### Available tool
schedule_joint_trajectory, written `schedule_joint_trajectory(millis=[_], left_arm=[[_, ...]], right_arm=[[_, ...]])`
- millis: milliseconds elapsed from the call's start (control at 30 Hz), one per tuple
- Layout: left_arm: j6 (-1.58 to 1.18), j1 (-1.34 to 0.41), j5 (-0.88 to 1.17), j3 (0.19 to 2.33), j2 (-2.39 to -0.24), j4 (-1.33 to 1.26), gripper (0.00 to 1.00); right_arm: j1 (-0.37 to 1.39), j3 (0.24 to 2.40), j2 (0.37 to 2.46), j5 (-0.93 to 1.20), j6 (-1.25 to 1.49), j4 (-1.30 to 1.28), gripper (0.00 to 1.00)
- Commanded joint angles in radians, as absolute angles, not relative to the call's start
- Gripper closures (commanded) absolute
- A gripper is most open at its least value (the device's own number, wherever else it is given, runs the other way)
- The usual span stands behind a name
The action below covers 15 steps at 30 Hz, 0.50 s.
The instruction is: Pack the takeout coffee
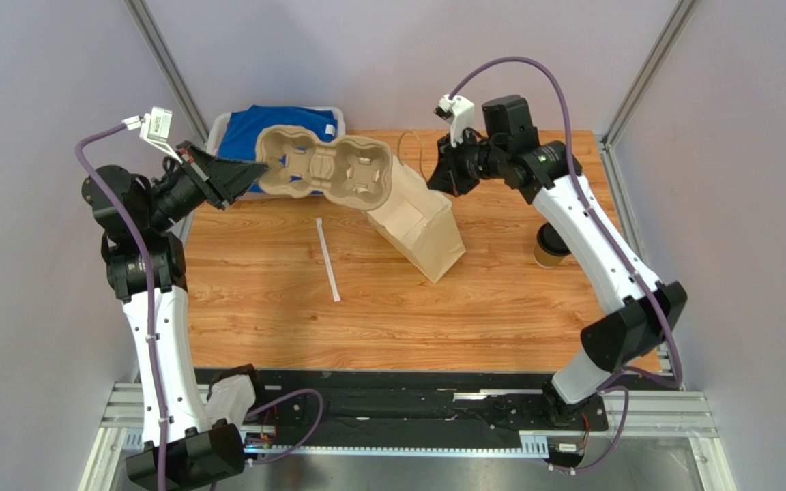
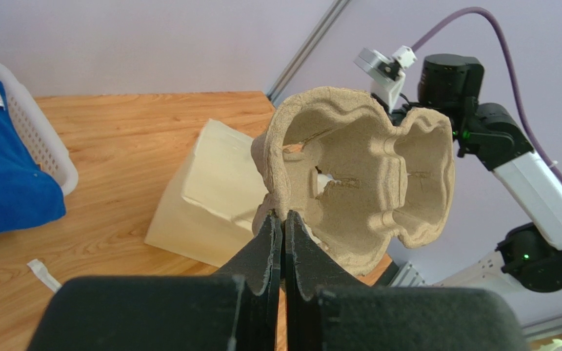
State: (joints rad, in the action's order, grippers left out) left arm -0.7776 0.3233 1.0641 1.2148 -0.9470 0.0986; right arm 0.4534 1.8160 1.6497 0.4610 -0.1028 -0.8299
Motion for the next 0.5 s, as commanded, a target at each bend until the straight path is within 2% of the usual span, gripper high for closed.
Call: schedule_joint_trajectory(millis=[0,233,467], left_arm=[[-0.723,0.333,1.086,1.276,-0.951,0.121,1.0],[-0.647,0.333,1.1,1.33,-0.994,0.207,1.0],[-0.623,0.333,1.098,1.35,-1.022,0.218,1.0]], right_arm=[[0.462,1.677,1.508,0.529,0.073,-0.854,1.0],[0.462,1.485,1.315,0.532,0.288,-0.83,1.0],[0.457,1.497,1.232,0.477,0.483,-0.836,1.0]])
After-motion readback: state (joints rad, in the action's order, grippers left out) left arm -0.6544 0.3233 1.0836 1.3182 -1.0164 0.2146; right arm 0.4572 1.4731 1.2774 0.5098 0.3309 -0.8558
